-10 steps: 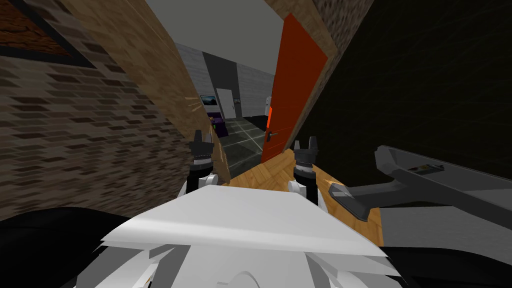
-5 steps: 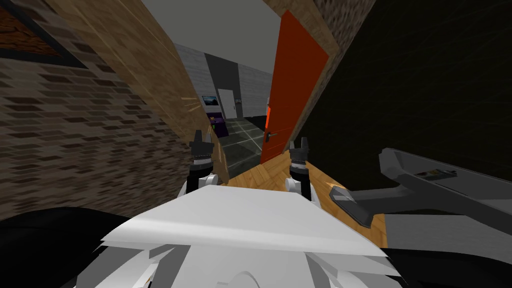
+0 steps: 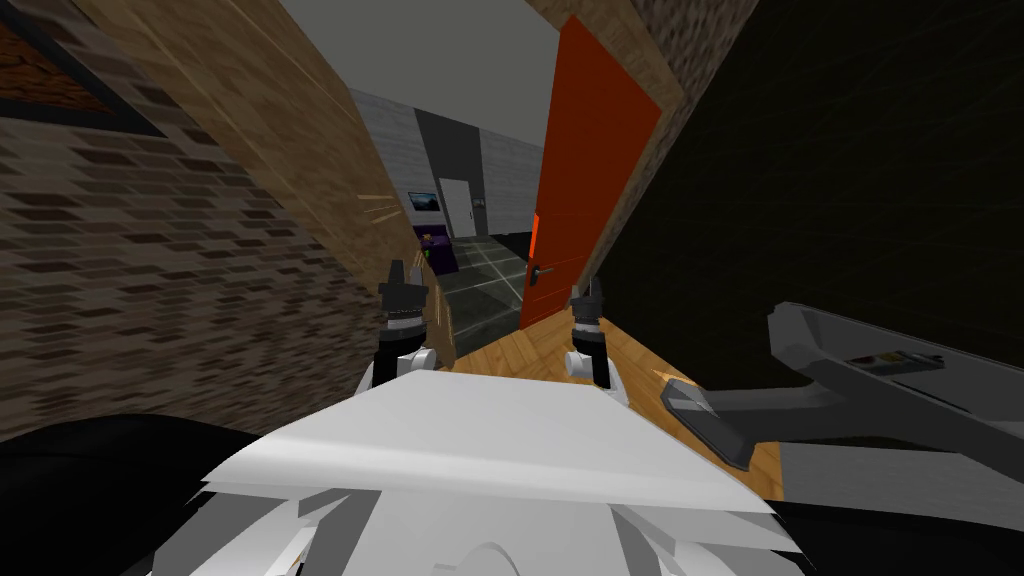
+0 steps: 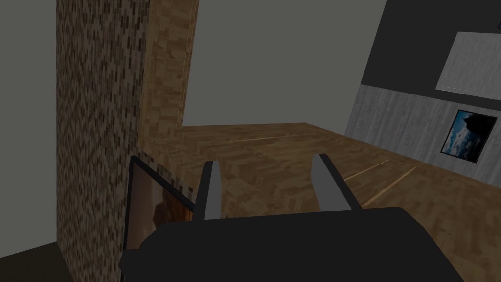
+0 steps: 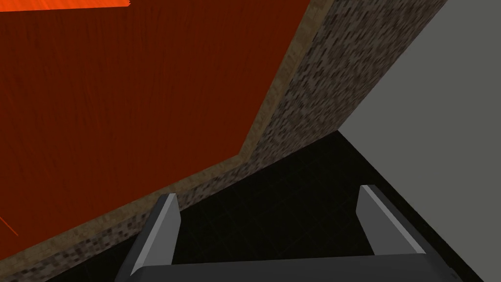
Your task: Push the door open
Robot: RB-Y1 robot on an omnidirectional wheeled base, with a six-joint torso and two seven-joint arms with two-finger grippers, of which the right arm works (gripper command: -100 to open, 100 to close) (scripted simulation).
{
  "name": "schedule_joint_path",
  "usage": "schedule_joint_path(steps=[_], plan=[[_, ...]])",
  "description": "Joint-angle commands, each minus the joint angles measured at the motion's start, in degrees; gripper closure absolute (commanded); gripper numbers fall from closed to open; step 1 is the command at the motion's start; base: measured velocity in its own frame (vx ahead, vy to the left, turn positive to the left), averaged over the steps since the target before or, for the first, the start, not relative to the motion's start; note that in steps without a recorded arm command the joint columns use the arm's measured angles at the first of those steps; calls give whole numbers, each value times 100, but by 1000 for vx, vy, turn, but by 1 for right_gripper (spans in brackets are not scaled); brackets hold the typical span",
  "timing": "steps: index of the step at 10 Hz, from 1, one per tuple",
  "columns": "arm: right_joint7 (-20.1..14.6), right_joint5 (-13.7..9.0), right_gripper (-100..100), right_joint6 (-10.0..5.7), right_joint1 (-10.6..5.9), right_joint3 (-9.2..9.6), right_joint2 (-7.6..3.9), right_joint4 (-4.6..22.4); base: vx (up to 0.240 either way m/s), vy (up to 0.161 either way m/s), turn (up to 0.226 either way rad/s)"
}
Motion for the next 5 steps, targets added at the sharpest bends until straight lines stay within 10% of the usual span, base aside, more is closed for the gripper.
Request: schedule_joint_path(steps=[1, 5], plan=[[11, 1, -100, 25, -133, 29, -3, 228, 45, -53, 32], [13, -12, -100, 25, -516, 78, -25, 856, 44, -78, 50]])
